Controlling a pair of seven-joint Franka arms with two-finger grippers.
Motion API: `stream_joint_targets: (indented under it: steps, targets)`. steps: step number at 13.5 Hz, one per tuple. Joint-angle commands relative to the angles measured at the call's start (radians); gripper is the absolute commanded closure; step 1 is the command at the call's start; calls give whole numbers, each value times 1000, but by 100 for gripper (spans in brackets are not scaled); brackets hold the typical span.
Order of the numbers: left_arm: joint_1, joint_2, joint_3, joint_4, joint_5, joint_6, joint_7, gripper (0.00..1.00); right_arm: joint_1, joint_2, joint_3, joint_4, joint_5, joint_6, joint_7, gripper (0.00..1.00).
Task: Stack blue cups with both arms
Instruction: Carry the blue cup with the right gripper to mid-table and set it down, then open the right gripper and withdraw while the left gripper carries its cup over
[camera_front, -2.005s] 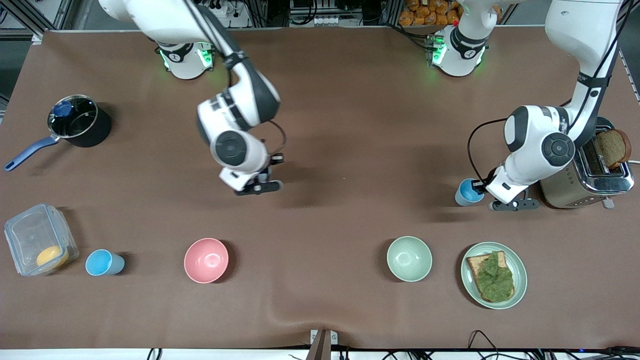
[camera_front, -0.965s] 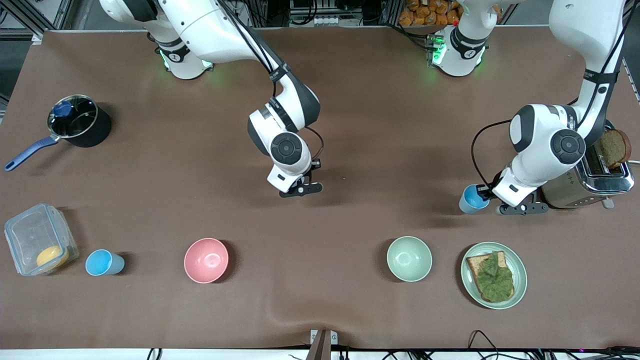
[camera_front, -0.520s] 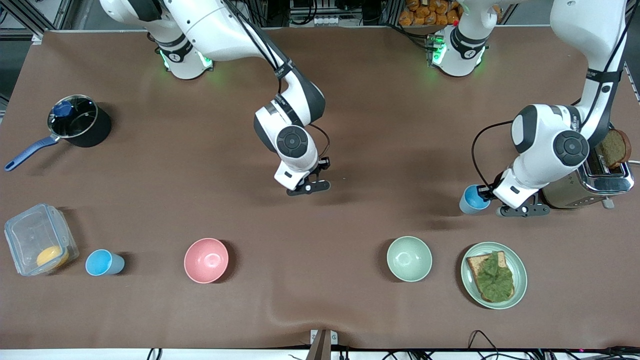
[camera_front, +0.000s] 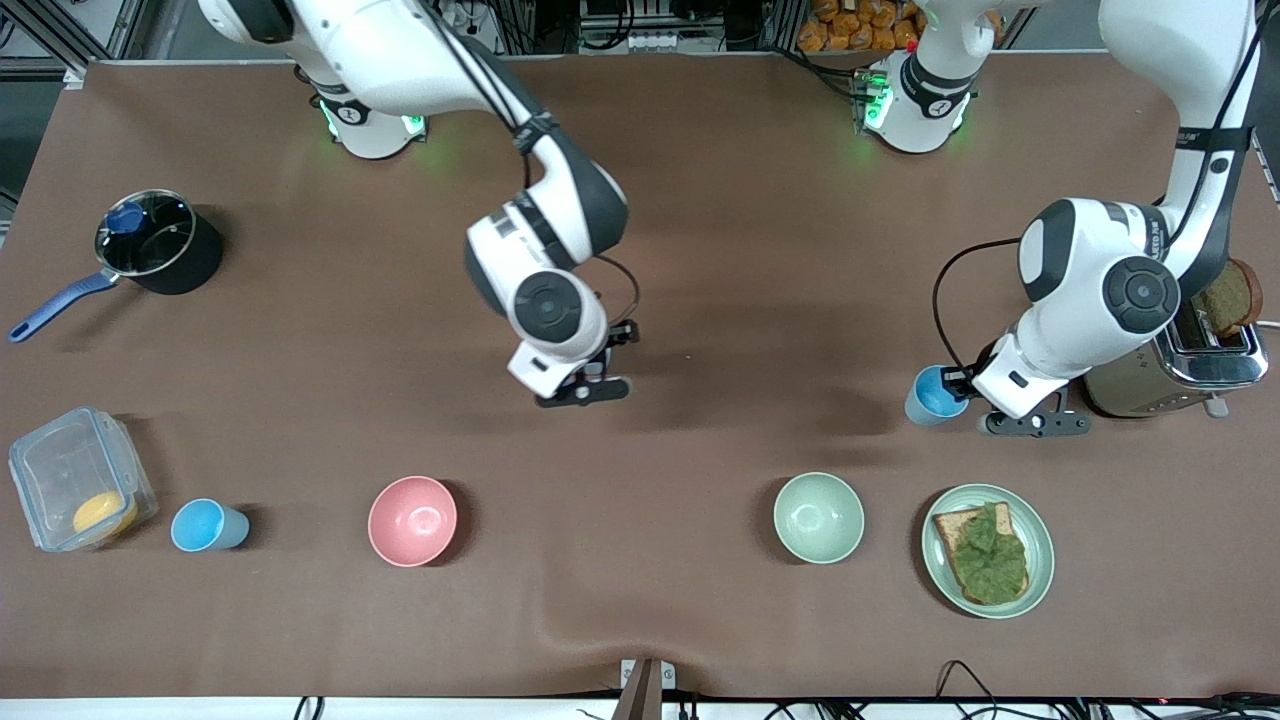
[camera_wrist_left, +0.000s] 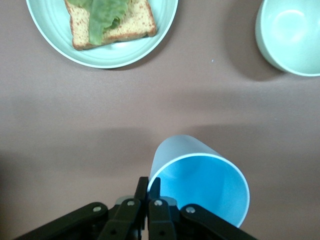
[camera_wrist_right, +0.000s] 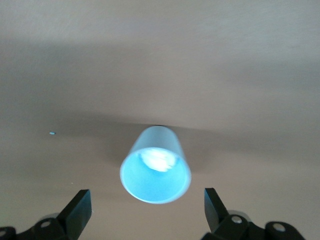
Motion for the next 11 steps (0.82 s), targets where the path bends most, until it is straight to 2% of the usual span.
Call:
stream_joint_targets:
  steps: [1,4,7,9,11]
  targets:
    - [4,-21,-18,61,8,-106,-40,100,-77,-76,13,0,21,-58,-29,0]
    - [3,-16,-59,110,8,-165,-118,100,-147,-123,10,0,17,-172,-87,0]
    - [-4,-5,-114,118,8,-166,-248,100,-219,-175,4,0,1,-204,-115,0]
    - [-7,-5,-154,118,8,-166,-333,100,-295,-239,10,-14,4,-244,-155,0]
    - [-26,2,-179,126,9,-166,-416,100,-347,-313,8,-76,-37,-256,-158,0]
